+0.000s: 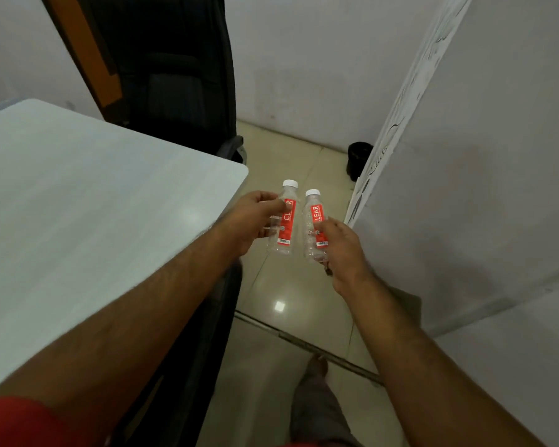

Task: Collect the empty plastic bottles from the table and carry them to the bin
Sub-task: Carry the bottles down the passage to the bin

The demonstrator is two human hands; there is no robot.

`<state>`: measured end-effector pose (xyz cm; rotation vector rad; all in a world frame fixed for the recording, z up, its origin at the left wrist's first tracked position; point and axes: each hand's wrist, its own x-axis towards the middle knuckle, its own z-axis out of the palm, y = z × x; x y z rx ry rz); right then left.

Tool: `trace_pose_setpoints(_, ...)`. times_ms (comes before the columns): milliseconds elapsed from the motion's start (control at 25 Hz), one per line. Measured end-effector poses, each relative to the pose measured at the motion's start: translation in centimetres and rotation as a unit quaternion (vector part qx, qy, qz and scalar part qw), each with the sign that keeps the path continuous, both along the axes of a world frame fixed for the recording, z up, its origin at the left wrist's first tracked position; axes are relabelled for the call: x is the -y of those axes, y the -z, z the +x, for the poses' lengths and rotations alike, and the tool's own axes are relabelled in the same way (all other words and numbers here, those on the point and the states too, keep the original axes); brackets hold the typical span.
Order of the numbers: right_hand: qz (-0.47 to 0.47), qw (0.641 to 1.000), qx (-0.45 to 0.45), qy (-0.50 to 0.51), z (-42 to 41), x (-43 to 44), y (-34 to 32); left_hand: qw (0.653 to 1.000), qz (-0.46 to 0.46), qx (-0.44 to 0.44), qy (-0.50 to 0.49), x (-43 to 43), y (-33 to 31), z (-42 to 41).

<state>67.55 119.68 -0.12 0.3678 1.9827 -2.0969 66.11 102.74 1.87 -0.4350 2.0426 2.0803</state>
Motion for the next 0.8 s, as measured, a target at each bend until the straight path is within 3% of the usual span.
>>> trace_pose_setpoints(440, 0.0, 0.999, 0.034, -0.019, -35.3, -3.3, 1.8, 0.996, 0.05, 0.016, -0.068, -2.9, 1.3, -32.9)
trace_pose_setpoints(800, 0.029, 0.998, 0.051, 0.034, -63.9, 0.9, 4.3, 0.996, 0.076, 0.042, 0.025, 1.1, 6.0, -65.2)
